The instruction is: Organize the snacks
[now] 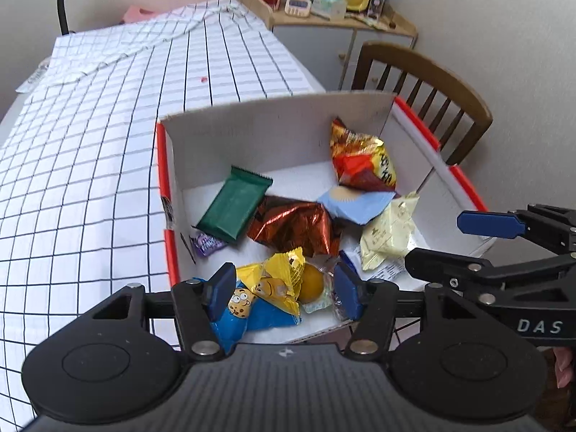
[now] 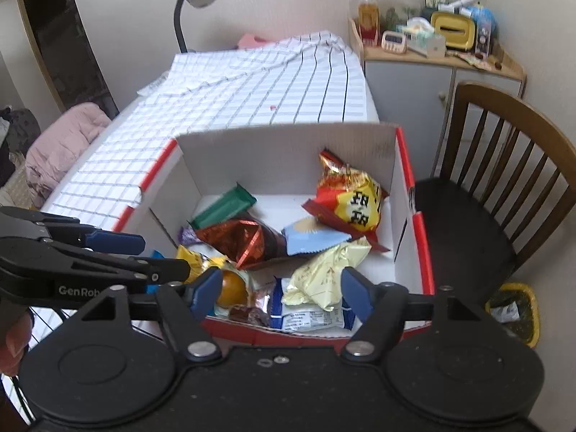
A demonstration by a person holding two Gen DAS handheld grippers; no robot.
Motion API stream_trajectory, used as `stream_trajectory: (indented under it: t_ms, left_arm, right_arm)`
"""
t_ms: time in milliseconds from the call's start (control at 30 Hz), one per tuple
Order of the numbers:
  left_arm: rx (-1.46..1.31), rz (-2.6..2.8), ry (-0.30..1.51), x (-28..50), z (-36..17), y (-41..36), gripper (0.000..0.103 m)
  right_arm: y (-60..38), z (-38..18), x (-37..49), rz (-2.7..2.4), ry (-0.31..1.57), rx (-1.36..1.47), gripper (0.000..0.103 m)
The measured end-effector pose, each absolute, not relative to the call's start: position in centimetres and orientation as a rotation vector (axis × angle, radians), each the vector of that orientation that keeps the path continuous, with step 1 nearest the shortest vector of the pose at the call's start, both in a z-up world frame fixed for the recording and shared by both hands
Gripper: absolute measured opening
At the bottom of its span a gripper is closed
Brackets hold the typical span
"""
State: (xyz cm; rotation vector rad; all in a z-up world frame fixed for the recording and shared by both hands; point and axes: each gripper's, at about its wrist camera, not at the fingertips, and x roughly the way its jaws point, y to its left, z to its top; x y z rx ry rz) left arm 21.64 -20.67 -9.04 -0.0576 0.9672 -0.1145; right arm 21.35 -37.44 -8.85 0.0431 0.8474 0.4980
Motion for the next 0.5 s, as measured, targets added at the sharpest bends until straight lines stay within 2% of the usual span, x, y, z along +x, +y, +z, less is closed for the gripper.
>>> stream_trajectory:
  t_ms: [67, 167, 233, 300, 433, 500]
  left_arm:
    - [-0.067, -0.119, 0.948, 21.1, -8.3, -20.4, 0.065]
    - [-0.076, -0.137, 0.917, 20.1, -7.2, -20.1, 0.065]
    - [-0.076, -0.148, 0.894, 19.4, -6.4, -19.8, 0.066]
    - [-0.08, -0.152, 0.872, 18.7, -5.8, -19.4, 0.073]
    - [-0.108, -0.149, 0.837, 17.3, -4.5, -18.3, 0.076]
    - [-0.119, -0.148, 0.823, 16.8, -4.0, -17.7, 0.081]
  right_arm:
    - [-37.6, -8.1, 20.8, 0.5, 0.827, 0.06, 0.077]
    - [-37.7, -7.0, 19.7, 0.499, 0.782, 0.083, 0.084]
    - [-37.6, -6.2, 19.0, 0.504, 0.759, 0.099, 0.085]
    - [-37.5, -5.4, 18.3, 0.513, 0.737, 0.116, 0.086]
    - [-37.1, -4.2, 16.9, 0.501, 0.69, 0.124, 0.094]
    - [-37.0, -3.7, 16.2, 0.497, 0.677, 0.147, 0.094]
